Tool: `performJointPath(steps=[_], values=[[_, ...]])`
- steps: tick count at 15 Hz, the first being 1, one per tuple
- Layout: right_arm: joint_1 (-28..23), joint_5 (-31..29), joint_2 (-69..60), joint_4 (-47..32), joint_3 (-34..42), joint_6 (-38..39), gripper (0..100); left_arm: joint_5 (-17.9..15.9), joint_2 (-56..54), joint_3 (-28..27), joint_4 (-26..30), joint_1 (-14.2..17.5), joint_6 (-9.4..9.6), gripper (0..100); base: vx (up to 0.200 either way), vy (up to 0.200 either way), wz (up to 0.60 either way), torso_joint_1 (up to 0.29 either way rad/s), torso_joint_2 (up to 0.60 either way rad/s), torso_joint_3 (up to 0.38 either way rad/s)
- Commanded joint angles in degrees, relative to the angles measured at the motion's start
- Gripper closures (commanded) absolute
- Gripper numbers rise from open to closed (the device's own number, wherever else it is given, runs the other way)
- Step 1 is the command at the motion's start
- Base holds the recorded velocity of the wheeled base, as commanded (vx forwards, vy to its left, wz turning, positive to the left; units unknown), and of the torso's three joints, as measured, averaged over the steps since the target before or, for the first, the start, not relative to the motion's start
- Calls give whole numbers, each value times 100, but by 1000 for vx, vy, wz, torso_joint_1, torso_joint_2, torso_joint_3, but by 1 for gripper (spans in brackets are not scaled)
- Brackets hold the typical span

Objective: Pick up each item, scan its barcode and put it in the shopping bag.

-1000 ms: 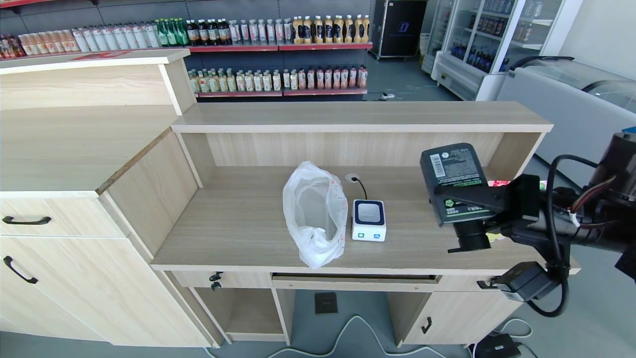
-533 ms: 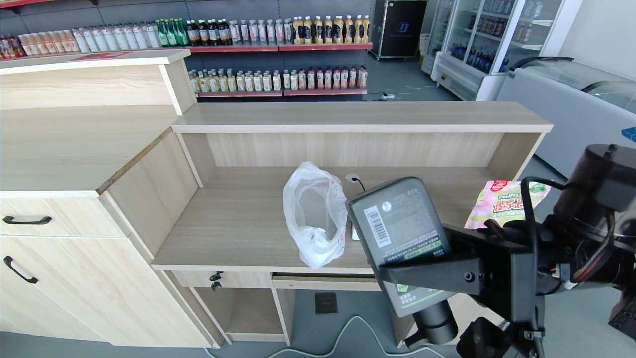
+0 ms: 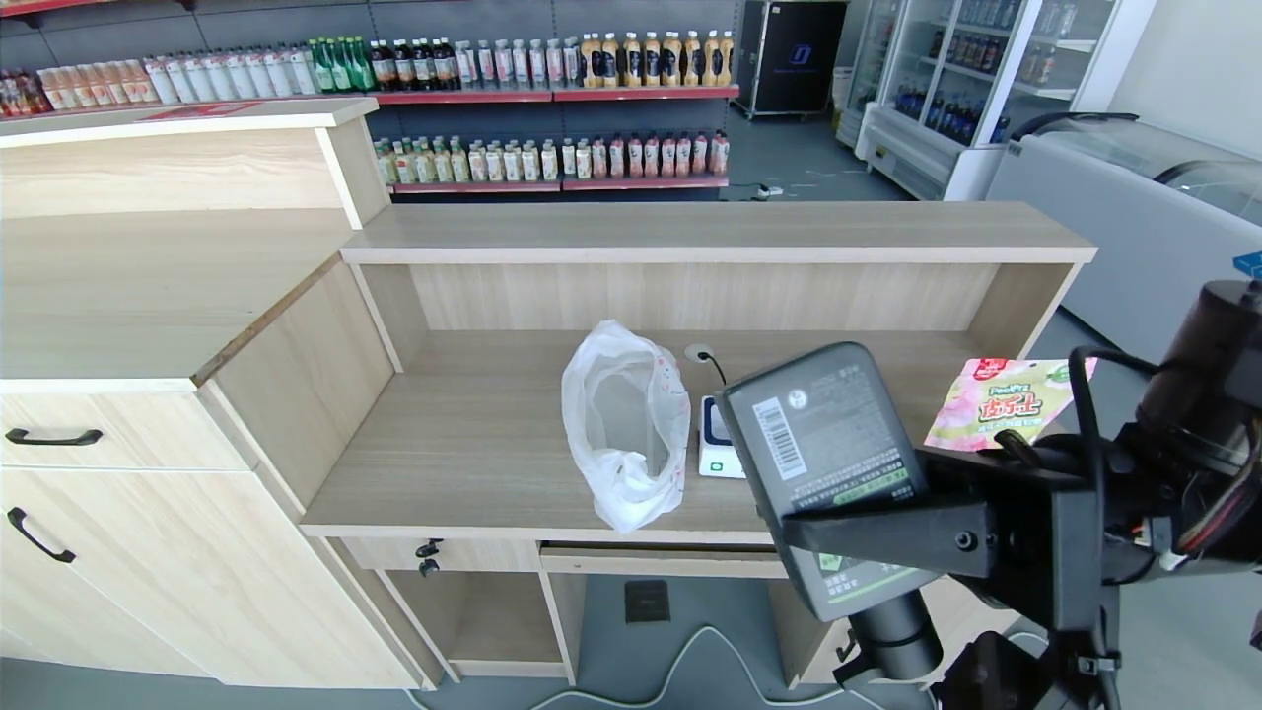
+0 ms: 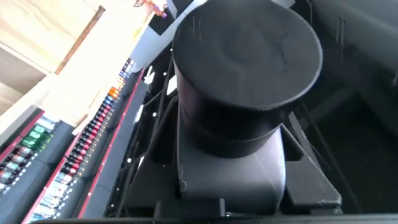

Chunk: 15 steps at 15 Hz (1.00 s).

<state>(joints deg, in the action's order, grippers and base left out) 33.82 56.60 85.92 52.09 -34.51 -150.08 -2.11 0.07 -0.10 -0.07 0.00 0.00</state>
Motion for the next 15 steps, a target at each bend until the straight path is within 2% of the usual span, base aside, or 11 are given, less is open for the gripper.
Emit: performJointPath(steps=[1, 3, 15], values=[[-24, 9, -102, -252, 41, 5, 100, 0, 1, 1, -1, 0, 0, 0, 0, 0, 0, 0, 0, 0], [37, 9, -242, -472, 155, 5, 100, 0, 1, 1, -1, 0, 0, 0, 0, 0, 0, 0, 0, 0], [327, 9, -286, -481, 261, -13, 100, 0, 1, 1, -1, 0, 0, 0, 0, 0, 0, 0, 0, 0]])
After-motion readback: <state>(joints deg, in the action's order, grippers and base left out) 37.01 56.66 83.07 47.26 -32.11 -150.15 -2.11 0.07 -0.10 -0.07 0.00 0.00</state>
